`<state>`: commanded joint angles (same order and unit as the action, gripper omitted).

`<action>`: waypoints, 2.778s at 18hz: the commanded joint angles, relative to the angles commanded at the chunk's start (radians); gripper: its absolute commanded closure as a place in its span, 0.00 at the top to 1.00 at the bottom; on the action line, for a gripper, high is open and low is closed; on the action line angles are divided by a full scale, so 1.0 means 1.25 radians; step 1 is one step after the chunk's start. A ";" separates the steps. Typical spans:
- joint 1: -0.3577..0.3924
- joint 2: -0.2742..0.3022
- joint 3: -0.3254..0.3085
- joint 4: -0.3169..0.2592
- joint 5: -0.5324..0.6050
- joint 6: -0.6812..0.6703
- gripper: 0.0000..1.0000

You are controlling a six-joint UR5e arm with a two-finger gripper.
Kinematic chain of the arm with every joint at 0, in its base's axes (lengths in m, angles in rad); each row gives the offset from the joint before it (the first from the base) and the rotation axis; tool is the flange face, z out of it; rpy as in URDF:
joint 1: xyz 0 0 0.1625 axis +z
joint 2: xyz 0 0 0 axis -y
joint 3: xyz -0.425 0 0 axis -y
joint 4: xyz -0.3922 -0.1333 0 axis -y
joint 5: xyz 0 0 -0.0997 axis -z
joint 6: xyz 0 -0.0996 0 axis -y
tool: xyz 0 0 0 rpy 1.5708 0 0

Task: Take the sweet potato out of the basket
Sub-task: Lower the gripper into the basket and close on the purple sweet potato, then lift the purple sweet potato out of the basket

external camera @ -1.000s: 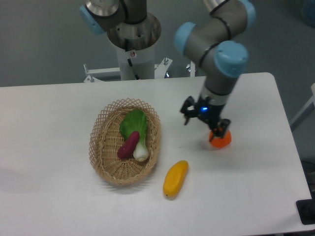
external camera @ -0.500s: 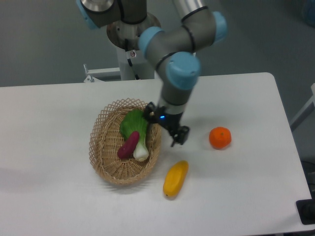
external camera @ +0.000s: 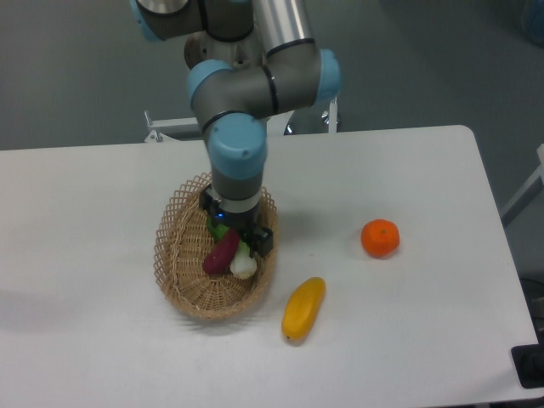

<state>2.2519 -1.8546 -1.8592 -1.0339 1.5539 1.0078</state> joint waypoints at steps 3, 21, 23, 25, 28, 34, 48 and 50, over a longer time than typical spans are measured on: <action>-0.002 0.001 -0.007 0.000 0.007 -0.004 0.84; -0.001 0.012 0.023 -0.004 0.017 -0.025 0.01; 0.004 0.012 0.036 -0.006 0.021 -0.025 0.01; 0.010 0.011 0.049 -0.006 0.020 -0.023 0.01; 0.048 0.012 0.061 -0.007 0.012 -0.017 0.02; 0.147 0.012 0.114 -0.016 0.011 -0.012 0.02; 0.325 -0.039 0.233 -0.028 -0.016 0.175 0.03; 0.345 -0.049 0.248 -0.040 -0.016 0.216 0.03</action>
<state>2.6828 -1.9159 -1.5494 -1.0845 1.5340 1.2776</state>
